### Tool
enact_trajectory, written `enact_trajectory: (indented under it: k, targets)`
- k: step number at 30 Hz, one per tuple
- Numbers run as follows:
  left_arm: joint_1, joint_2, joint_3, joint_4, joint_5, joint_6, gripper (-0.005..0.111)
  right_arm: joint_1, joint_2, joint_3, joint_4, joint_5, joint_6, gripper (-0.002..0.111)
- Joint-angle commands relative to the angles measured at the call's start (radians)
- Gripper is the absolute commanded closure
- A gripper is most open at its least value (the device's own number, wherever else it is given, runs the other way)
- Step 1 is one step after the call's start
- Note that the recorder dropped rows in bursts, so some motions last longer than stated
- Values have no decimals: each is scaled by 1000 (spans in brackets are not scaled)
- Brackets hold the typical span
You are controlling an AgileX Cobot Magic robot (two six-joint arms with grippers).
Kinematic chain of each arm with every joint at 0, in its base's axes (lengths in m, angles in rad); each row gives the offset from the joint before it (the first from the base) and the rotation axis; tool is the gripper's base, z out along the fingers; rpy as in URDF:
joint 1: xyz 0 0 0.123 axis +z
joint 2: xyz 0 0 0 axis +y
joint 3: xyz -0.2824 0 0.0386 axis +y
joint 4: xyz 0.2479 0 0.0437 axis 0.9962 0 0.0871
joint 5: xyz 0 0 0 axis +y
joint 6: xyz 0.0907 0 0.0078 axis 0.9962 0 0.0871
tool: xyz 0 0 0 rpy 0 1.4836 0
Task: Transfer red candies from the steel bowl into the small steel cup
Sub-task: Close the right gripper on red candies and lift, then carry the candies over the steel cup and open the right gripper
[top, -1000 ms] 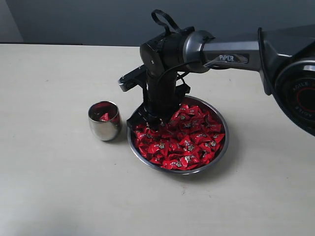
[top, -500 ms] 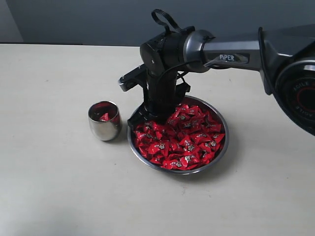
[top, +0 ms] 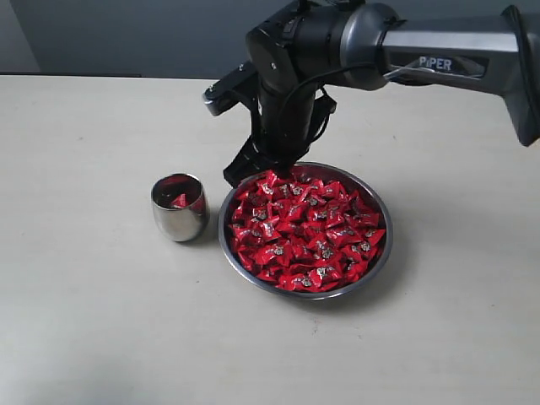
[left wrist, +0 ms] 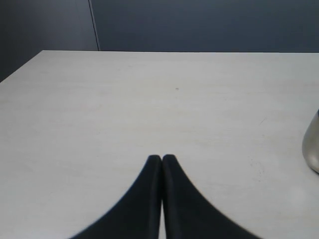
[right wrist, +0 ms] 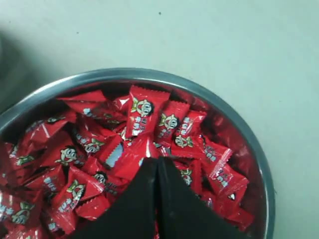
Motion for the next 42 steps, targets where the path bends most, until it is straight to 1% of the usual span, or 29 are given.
enact_trajectory:
  k: [1,8,11,18,23,25,31,42]
  targets:
    - [-10,-5,5,1,-8,-1,106,-1,-46,-3,-19,-3,13,109]
    - [-10,-5,5,1,-8,-1,106,-1,-98,-5,65,-87,-5,109]
    - [-10,-5,5,1,-8,-1,106,-1,-103,-5,167,-137,-68,109]
    - [-10,-5,5,1,-8,-1,106,1,-103,-5,474,-246,-261,109]
    - [-10,-5,5,1,-8,-1,106,1,-88,-5,536,-277,-284,109]
    - [-10,-5,5,1,-8,-1,106,1,-53,-5,623,-277,-336,109]
    - [-10,-5,5,1,-8,-1,106,2,-15,-5,675,-277,-360,109]
    - [-10,-5,5,1,-8,-1,106,2,-15,-5,677,-244,-361,109]
